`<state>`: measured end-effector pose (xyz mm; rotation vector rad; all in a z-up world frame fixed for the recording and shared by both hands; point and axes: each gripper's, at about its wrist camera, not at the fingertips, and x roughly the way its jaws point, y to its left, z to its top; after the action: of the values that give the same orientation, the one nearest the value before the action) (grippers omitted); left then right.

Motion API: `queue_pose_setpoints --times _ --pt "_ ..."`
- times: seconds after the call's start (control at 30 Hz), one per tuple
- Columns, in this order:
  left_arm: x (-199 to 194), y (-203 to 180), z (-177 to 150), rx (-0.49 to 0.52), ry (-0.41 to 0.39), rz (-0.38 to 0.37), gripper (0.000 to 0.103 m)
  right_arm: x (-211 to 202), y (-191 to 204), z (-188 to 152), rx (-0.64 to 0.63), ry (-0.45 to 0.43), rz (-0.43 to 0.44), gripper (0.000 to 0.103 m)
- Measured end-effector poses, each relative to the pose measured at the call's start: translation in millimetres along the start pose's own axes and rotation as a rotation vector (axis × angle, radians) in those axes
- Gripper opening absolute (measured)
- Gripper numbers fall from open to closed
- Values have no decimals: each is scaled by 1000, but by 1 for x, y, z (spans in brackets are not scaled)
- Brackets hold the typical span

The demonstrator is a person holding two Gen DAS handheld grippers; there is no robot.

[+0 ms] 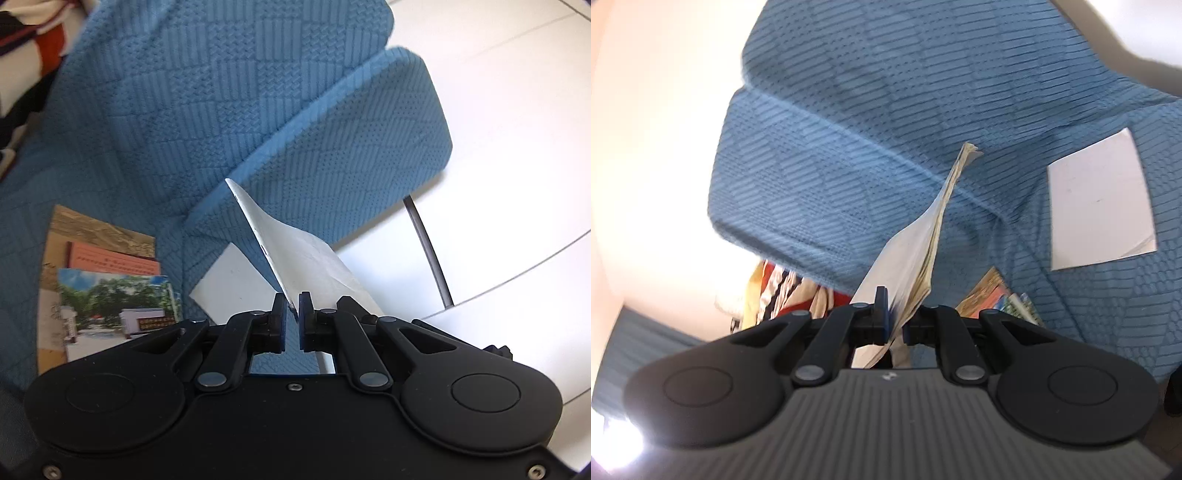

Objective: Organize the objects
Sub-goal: 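Carry the white sheets toward the book stack with both grippers, then lower the white sheets onto the book stack and open both grippers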

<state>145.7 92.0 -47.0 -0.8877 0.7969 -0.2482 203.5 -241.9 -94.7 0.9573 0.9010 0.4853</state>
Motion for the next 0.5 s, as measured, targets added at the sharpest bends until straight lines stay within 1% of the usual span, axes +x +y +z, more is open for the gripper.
queue_pose_setpoints --times 0.17,0.33,0.43,0.5 --pt "-21 11 -15 -43 -64 29 5 11 11 -7 -54 75 14 10" --pt "-32 22 -33 -90 -119 79 5 26 9 -14 -94 169 22 10" --pt "-30 33 -40 -119 -125 112 5 35 7 -19 -114 216 15 11" --pt "-28 43 -44 -119 -121 130 5 41 6 -22 -140 237 3 11"
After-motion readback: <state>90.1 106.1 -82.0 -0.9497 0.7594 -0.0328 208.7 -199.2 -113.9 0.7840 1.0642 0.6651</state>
